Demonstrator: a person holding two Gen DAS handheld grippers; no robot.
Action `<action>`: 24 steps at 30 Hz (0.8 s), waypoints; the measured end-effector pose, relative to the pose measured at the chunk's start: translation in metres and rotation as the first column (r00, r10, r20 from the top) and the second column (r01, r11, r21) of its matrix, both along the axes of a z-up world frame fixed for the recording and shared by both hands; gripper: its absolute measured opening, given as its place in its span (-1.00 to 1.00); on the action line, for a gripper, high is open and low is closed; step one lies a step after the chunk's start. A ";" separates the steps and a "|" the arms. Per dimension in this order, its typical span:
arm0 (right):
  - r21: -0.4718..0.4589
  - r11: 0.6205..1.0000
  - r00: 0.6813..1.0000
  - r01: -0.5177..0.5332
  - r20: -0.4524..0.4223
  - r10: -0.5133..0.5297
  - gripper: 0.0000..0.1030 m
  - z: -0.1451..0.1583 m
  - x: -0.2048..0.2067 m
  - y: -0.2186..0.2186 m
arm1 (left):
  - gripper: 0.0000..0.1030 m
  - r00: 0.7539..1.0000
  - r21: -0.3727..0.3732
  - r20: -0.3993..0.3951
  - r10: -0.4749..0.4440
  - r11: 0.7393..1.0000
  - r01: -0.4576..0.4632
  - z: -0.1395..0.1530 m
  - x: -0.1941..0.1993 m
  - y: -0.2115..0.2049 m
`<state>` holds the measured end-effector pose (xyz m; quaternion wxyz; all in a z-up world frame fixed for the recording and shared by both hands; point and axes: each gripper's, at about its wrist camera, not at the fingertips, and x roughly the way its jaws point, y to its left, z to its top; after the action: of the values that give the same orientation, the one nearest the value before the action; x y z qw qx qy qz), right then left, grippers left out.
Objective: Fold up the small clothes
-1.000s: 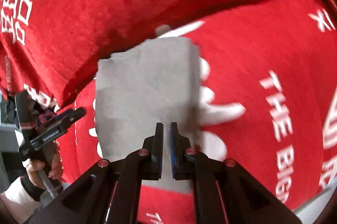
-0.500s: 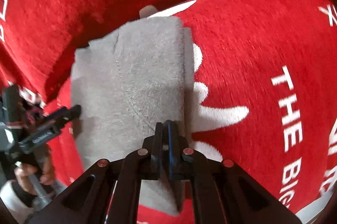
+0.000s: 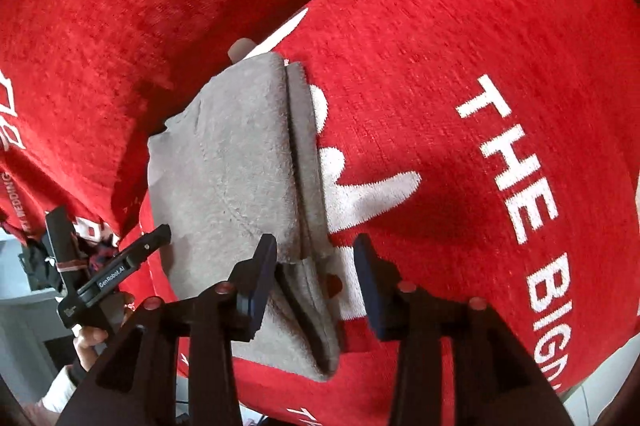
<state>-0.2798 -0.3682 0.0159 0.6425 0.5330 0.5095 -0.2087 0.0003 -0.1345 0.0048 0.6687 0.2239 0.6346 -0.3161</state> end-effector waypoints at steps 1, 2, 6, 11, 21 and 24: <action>0.006 1.000 1.000 0.002 0.003 -0.002 -0.15 -0.001 -0.001 -0.001 | 0.71 1.000 0.002 0.000 -0.001 1.000 0.001 0.000 0.000 0.000; 0.011 1.000 1.000 0.003 0.006 -0.003 -0.15 -0.002 0.000 -0.002 | 0.71 1.000 0.003 0.006 -0.004 1.000 0.004 0.001 0.000 -0.001; 0.033 0.999 1.000 0.013 0.023 -0.014 0.01 -0.006 -0.001 -0.005 | 1.00 0.999 -0.026 0.033 -0.001 1.000 0.002 0.008 0.002 0.000; 0.090 0.995 0.991 0.044 0.121 -0.055 0.18 -0.012 -0.004 -0.015 | 1.00 0.989 -0.121 -0.143 0.040 0.991 -0.057 0.005 0.021 0.006; 0.263 0.961 0.964 -0.088 0.265 0.016 0.27 -0.061 0.024 -0.029 | 1.00 0.918 -0.150 -0.397 0.008 0.986 -0.073 -0.048 0.022 -0.005; 0.273 0.952 0.947 -0.136 0.317 0.045 0.31 -0.066 0.039 -0.027 | 0.99 0.912 -0.180 -0.409 -0.009 0.981 -0.071 -0.046 0.017 -0.013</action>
<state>-0.2406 -0.3956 -0.0499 0.6373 0.6236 0.4526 -0.0157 0.0177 -0.1477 -0.0416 0.5449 0.0779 0.7304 -0.4045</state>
